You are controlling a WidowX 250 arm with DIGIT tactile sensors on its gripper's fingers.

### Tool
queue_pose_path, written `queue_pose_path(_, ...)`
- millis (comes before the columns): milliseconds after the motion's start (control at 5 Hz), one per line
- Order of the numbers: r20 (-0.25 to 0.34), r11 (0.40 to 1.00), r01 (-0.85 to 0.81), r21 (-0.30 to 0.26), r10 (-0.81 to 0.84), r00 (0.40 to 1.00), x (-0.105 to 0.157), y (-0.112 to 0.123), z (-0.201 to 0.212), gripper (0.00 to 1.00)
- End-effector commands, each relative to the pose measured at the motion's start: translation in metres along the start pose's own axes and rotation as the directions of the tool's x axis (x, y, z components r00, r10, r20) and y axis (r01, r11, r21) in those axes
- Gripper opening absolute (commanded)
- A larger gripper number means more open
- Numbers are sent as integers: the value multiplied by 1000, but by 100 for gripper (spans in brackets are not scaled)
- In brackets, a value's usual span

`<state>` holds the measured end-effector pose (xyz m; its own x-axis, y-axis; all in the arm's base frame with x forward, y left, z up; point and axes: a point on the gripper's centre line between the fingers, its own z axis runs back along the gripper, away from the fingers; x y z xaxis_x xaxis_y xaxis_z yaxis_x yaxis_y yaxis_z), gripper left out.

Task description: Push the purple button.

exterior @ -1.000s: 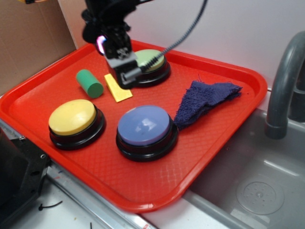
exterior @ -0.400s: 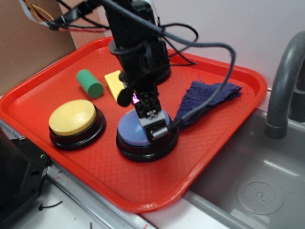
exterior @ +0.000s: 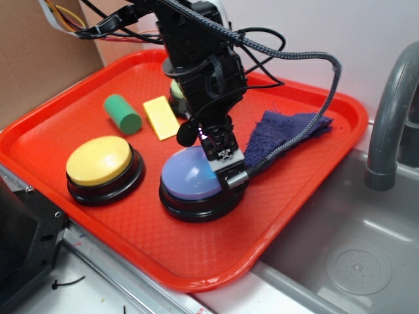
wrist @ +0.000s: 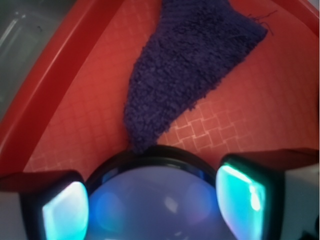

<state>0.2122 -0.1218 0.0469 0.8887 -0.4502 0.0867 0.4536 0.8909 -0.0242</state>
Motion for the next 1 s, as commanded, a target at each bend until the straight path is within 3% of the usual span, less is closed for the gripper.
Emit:
queue_pose_path(0,-71,999,-24,49,27,997,2,-3,52,100)
queue_pose_path(200,-76,997,-12,76,18,997,7,-6,72,100)
queue_pose_path(800,-47,995,-71,76,75,996,2,0,105,100)
